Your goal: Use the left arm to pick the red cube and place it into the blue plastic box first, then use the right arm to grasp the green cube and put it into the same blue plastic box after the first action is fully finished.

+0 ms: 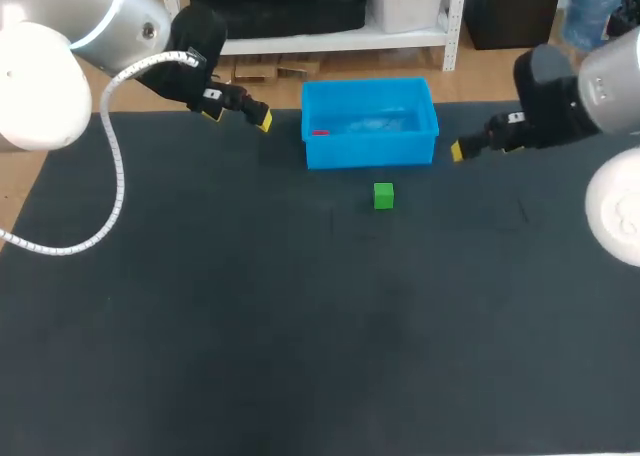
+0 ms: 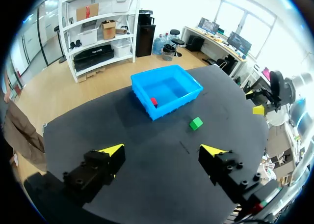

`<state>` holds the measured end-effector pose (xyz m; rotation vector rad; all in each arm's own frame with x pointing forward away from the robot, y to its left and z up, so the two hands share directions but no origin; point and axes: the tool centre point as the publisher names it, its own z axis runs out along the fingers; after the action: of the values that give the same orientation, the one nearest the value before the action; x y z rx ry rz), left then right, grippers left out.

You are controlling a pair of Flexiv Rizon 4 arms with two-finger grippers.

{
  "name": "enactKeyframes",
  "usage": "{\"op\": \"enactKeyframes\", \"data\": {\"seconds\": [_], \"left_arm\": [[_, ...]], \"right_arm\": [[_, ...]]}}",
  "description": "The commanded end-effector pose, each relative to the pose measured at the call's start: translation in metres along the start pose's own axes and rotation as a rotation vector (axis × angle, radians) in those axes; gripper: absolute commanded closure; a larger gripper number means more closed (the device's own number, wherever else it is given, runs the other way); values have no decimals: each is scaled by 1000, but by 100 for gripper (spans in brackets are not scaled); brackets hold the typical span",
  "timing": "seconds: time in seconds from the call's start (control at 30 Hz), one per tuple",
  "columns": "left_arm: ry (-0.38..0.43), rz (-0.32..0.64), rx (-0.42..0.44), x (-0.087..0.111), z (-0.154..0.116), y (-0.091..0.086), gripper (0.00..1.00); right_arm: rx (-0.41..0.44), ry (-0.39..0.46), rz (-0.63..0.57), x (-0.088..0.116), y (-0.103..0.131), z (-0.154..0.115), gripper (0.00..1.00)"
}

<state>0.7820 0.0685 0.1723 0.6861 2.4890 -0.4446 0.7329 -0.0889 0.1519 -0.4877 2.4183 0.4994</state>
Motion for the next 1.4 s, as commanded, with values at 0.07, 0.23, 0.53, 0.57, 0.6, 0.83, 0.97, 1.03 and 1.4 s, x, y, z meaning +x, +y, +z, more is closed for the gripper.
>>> {"op": "enactKeyframes", "data": {"seconds": [0.07,0.23,0.53,0.57,0.6,0.83,0.97,1.03,1.4], "left_arm": [[-4,2,5,1,0,1,0],[-4,2,5,1,0,1,0],[-4,2,5,1,0,1,0],[-4,2,5,1,0,1,0],[-4,2,5,1,0,1,0],[-4,2,5,1,0,1,0],[-4,2,5,1,0,1,0],[-4,2,5,1,0,1,0],[-4,2,5,1,0,1,0]], "right_arm": [[86,19,-5,-7,6,9,0],[111,60,-5,-9,11,18,0],[149,125,6,-10,17,33,0],[154,131,7,-11,18,35,0],[158,136,7,-11,19,36,0],[183,174,11,-14,27,48,0],[200,195,20,-14,32,55,0],[204,203,20,-14,36,59,0],[216,243,23,-13,50,81,0]]}}
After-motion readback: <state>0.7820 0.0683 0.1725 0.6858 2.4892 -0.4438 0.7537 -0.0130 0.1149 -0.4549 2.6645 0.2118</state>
